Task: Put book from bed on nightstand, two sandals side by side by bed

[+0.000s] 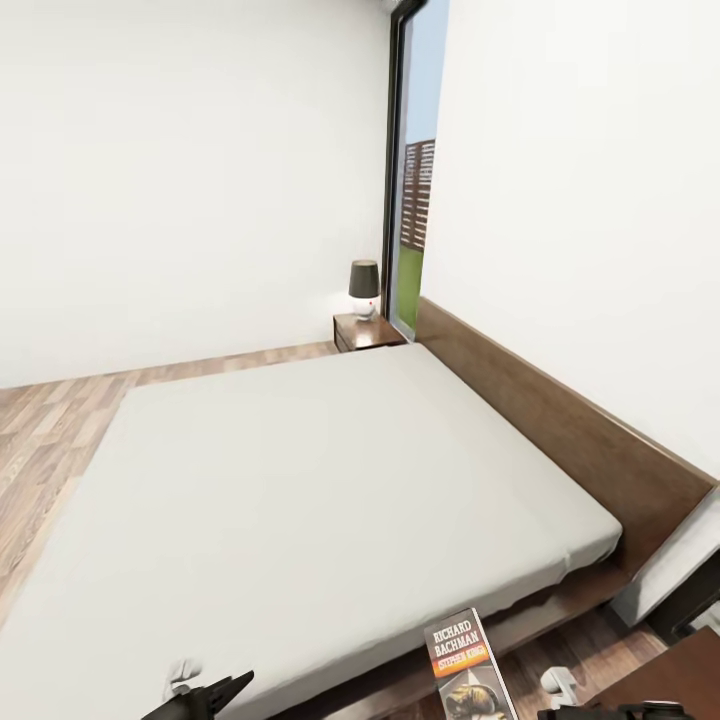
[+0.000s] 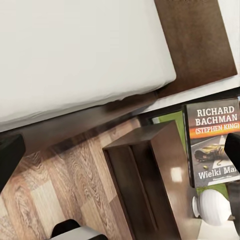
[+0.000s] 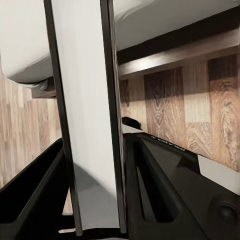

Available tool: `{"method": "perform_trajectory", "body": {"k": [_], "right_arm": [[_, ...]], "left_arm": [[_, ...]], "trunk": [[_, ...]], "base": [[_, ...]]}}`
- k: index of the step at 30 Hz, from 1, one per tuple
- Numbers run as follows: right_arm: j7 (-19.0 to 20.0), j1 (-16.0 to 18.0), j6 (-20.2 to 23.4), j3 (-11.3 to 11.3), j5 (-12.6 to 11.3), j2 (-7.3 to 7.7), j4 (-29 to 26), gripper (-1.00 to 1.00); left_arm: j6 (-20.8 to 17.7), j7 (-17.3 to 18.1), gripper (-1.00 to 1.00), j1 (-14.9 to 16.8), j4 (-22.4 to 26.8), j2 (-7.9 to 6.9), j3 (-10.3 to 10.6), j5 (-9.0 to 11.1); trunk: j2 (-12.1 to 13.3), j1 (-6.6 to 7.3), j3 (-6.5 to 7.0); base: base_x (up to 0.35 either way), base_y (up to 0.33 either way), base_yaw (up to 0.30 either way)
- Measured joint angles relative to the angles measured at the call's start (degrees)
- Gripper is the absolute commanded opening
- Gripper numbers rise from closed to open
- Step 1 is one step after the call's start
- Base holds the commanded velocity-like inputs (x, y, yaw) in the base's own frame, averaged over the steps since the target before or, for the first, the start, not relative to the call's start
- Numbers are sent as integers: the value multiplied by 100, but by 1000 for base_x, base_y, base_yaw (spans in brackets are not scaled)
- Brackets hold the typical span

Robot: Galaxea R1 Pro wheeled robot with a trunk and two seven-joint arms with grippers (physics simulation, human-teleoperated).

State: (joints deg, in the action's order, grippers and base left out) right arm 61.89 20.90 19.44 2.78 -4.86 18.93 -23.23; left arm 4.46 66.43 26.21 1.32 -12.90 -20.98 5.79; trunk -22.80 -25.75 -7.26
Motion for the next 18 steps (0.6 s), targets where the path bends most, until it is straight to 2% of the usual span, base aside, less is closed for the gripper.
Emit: {"method": "perform_trajectory", "body": {"k": [18], "right_arm": [[9, -1, 0, 0, 0, 1, 1, -100]], "left_arm": [[0, 0, 100, 1, 0, 0, 0, 1]], "trunk": [[0, 0, 167]], "base": [[0, 0, 0]]}}
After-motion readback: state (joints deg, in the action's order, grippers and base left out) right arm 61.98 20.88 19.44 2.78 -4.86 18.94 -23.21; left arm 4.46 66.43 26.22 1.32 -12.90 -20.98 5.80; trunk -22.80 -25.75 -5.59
